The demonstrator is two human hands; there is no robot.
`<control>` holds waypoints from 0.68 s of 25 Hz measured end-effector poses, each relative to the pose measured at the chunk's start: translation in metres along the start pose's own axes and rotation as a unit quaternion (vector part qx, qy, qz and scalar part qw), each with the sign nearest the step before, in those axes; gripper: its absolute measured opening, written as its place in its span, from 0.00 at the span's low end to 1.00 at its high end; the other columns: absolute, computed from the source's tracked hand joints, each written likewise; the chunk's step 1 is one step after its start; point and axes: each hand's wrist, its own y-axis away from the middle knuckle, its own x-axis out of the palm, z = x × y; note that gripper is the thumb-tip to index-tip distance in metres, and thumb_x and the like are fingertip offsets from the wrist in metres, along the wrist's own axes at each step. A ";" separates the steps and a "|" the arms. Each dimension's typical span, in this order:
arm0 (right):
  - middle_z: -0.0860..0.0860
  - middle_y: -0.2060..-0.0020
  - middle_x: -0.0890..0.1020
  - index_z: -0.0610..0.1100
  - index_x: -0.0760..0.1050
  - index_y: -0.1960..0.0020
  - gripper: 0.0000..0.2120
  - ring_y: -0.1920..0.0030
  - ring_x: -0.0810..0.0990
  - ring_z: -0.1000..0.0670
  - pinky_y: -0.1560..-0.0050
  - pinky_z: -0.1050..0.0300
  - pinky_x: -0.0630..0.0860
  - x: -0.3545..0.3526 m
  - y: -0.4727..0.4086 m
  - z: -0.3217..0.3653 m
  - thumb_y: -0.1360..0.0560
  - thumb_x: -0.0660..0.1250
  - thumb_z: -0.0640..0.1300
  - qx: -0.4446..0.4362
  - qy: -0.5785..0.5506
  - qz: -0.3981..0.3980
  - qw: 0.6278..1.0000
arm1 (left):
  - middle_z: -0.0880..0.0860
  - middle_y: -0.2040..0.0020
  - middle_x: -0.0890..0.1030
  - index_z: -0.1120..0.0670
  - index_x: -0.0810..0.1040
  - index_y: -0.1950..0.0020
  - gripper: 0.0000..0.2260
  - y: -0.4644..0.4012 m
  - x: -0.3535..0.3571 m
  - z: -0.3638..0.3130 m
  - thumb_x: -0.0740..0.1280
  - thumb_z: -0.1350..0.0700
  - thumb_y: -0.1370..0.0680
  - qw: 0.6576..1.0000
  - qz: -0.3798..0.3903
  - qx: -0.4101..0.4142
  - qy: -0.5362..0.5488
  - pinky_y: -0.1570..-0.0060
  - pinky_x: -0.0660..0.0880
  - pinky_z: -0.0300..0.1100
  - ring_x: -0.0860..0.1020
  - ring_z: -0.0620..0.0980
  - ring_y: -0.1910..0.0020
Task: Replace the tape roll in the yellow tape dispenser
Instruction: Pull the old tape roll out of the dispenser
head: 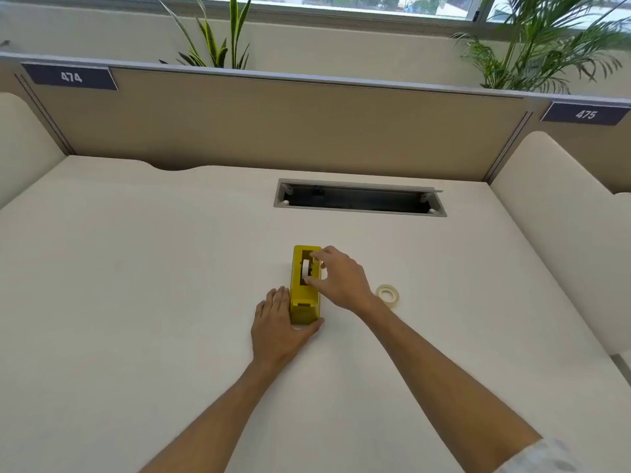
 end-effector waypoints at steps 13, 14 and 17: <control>0.50 0.34 0.72 0.48 0.74 0.33 0.22 0.39 0.75 0.48 0.48 0.51 0.77 0.002 -0.012 0.002 0.24 0.67 0.55 -0.013 0.078 0.024 0.997 | 0.51 0.26 0.67 0.56 0.64 0.26 0.46 -0.002 0.002 0.004 0.57 0.25 0.33 1.000 -0.005 0.012 -0.012 0.26 0.58 0.48 0.61 0.49 0.25; 0.50 0.34 0.73 0.47 0.73 0.33 0.22 0.39 0.75 0.48 0.48 0.51 0.77 0.002 -0.012 0.001 0.24 0.67 0.55 -0.009 0.080 0.020 0.997 | 0.51 0.26 0.67 0.56 0.64 0.26 0.46 -0.002 0.002 0.004 0.57 0.25 0.33 1.000 -0.006 0.011 -0.012 0.26 0.58 0.48 0.61 0.49 0.25; 0.49 0.35 0.74 0.47 0.74 0.34 0.20 0.39 0.74 0.48 0.48 0.52 0.76 0.002 -0.014 0.002 0.24 0.67 0.53 -0.002 0.072 0.004 0.997 | 0.51 0.25 0.66 0.55 0.63 0.25 0.46 -0.002 0.002 0.005 0.57 0.25 0.33 1.000 -0.002 0.006 -0.011 0.26 0.57 0.48 0.60 0.48 0.24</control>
